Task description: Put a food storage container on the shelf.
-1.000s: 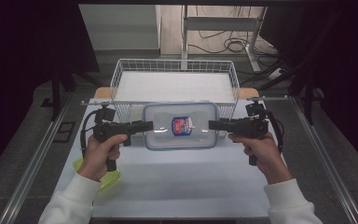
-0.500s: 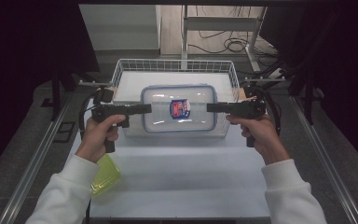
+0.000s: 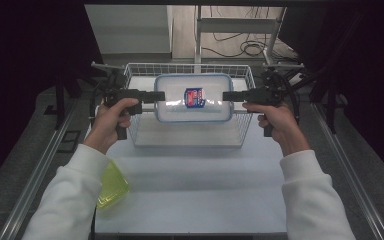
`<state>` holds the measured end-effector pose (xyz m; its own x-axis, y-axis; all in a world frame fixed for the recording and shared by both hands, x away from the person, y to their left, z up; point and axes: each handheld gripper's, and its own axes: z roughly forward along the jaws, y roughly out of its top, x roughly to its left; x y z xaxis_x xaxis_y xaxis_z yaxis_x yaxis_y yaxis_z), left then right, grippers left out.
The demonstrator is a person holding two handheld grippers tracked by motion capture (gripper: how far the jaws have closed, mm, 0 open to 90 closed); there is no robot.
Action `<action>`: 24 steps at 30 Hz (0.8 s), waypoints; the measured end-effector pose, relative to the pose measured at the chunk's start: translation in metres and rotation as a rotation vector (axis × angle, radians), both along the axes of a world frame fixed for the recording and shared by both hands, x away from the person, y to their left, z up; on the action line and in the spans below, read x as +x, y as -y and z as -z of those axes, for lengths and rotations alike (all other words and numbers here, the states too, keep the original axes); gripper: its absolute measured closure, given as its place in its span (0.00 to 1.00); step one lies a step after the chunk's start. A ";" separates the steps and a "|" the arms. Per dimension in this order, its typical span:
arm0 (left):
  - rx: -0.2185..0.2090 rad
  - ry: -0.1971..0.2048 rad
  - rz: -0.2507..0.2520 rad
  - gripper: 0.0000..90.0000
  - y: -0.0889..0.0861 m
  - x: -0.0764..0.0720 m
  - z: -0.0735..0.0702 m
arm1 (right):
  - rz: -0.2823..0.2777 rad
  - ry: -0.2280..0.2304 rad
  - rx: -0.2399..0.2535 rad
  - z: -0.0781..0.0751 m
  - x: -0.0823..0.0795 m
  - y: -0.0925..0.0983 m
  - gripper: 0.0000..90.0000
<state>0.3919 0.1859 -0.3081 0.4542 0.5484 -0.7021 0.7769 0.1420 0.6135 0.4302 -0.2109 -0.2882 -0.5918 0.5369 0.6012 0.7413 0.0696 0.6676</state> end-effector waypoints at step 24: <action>-0.084 -0.108 -0.021 0.61 -0.023 0.071 0.014 | 0.065 -0.131 0.022 0.009 0.068 -0.019 0.55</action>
